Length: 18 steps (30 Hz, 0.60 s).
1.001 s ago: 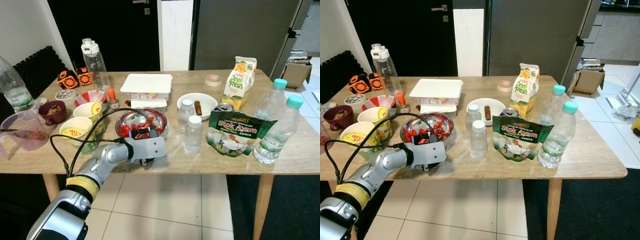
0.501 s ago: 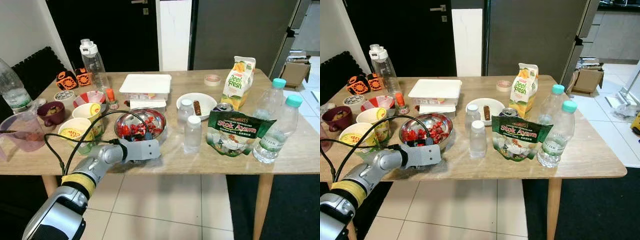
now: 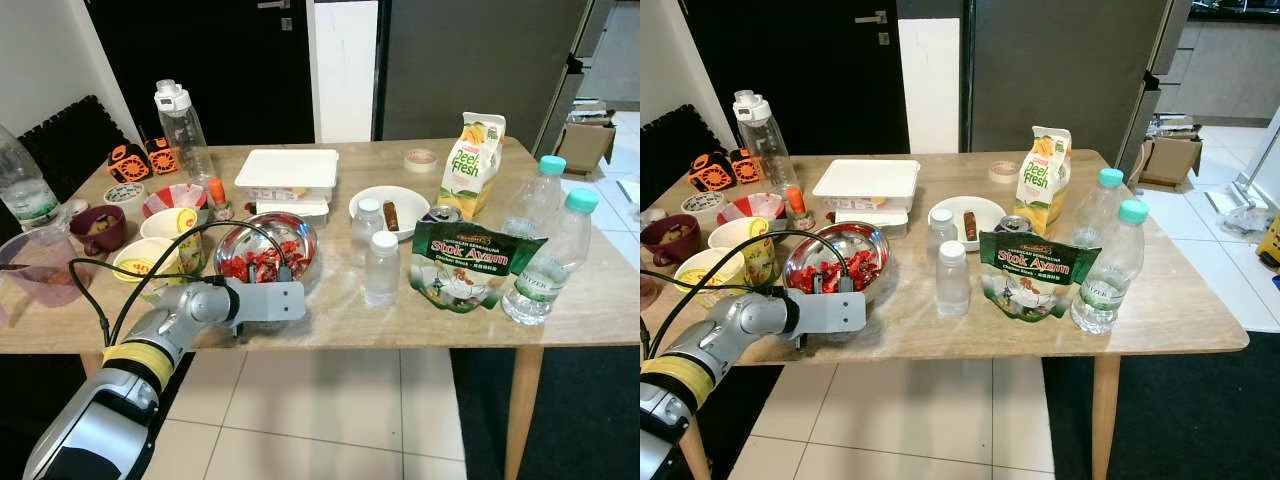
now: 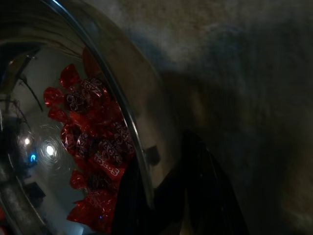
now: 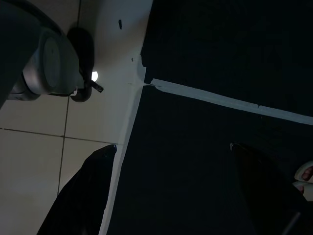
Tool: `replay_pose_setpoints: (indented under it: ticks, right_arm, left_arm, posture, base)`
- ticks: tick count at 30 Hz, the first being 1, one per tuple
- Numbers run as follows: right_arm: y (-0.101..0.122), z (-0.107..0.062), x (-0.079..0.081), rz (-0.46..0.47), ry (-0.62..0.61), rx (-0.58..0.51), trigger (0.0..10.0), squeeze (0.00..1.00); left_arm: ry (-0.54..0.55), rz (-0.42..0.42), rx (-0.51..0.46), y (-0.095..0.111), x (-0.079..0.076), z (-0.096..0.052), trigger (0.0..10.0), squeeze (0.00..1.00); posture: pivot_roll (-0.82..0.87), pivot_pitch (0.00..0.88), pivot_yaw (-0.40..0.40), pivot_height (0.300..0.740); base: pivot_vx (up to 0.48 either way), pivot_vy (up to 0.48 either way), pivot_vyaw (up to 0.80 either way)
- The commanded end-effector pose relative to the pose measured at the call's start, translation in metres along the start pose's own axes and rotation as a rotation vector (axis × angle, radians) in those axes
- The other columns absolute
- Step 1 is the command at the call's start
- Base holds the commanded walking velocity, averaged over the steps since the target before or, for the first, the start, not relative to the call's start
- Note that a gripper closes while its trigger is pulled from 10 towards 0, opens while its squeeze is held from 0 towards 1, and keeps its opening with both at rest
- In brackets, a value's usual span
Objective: Restocking fridge
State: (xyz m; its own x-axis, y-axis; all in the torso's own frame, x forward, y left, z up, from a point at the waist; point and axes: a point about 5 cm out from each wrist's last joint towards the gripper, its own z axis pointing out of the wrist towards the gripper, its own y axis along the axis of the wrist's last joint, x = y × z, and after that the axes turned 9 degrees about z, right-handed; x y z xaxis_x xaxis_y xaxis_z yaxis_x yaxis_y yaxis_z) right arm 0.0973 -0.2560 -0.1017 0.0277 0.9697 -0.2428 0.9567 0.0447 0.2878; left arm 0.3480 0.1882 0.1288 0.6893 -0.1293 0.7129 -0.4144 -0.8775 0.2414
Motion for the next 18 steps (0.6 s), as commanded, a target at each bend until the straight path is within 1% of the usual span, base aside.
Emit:
replay_pose_setpoints:
  ticks: [1,6,7,8,9,10,11,12,13,14,18]
  right_arm:
    - [-0.001,0.0,0.004,0.018,0.001,0.002,10.0,0.0]
    - [-0.002,0.0,0.004,0.017,0.001,0.003,10.0,0.0]
    - [-0.002,0.0,0.004,0.017,0.001,0.003,10.0,0.0]
    - [-0.002,0.0,0.004,0.017,0.001,0.003,10.0,0.0]
    - [-0.001,0.0,0.004,0.017,0.001,0.003,10.0,0.0]
    - [-0.001,0.0,0.004,0.016,0.002,0.002,10.0,0.0]
    - [-0.001,0.0,0.004,0.016,0.002,0.002,10.0,0.0]
    - [-0.001,0.0,0.004,0.015,0.002,0.002,10.0,0.0]
    - [-0.001,0.0,0.004,0.015,0.002,0.002,10.0,0.0]
    - [-0.001,0.0,0.004,0.015,0.002,0.001,10.0,0.0]
    - [0.0,0.0,0.004,0.015,0.002,-0.001,10.0,0.0]
  left_arm:
    - [0.006,0.017,-0.012,-0.002,0.006,-0.011,0.0,0.0]
    - [-0.025,-0.001,-0.074,0.004,0.007,-0.019,0.0,0.0]
    - [-0.031,-0.002,-0.086,0.006,0.008,-0.022,0.5,0.0]
    - [-0.04,-0.007,-0.1,0.008,0.007,-0.023,2.6,0.0]
    - [-0.058,-0.012,-0.113,0.01,0.006,-0.025,4.0,0.0]
    - [-0.077,-0.015,-0.123,0.012,0.004,-0.026,4.9,0.0]
    - [-0.077,-0.015,-0.123,0.012,0.004,-0.026,4.9,0.0]
    - [-0.105,-0.022,-0.128,0.013,0.001,-0.027,7.5,0.0]
    - [-0.105,-0.022,-0.128,0.013,0.001,-0.027,7.5,0.0]
    - [-0.135,-0.021,-0.134,0.014,-0.002,-0.028,10.0,0.0]
    - [-0.154,-0.018,-0.133,0.015,-0.004,-0.029,10.0,0.0]
  posture:
    - [-0.1,0.0,0.054,0.74]
    - [-0.1,0.0,0.054,0.74]
    - [-0.1,0.0,0.054,0.74]
    - [-0.1,0.0,0.054,0.74]
    - [-0.1,0.0,0.054,0.74]
    - [-0.1,0.0,0.054,0.74]
    - [-0.1,0.0,0.054,0.74]
    - [-0.09,0.0,0.051,0.74]
    - [-0.09,0.0,0.051,0.74]
    - [-0.09,0.0,0.051,0.74]
    - [-0.09,0.0,0.051,0.74]
  base:
    - [0.0,0.0,0.0]
    - [0.0,0.0,0.0]
    - [0.0,0.0,0.0]
    - [0.0,0.0,0.0]
    - [0.0,0.0,0.0]
    - [0.0,0.0,0.0]
    - [0.0,0.0,0.0]
    - [0.0,0.0,0.0]
    - [0.0,0.0,0.0]
    - [0.0,0.0,0.0]
    - [0.0,0.0,0.0]
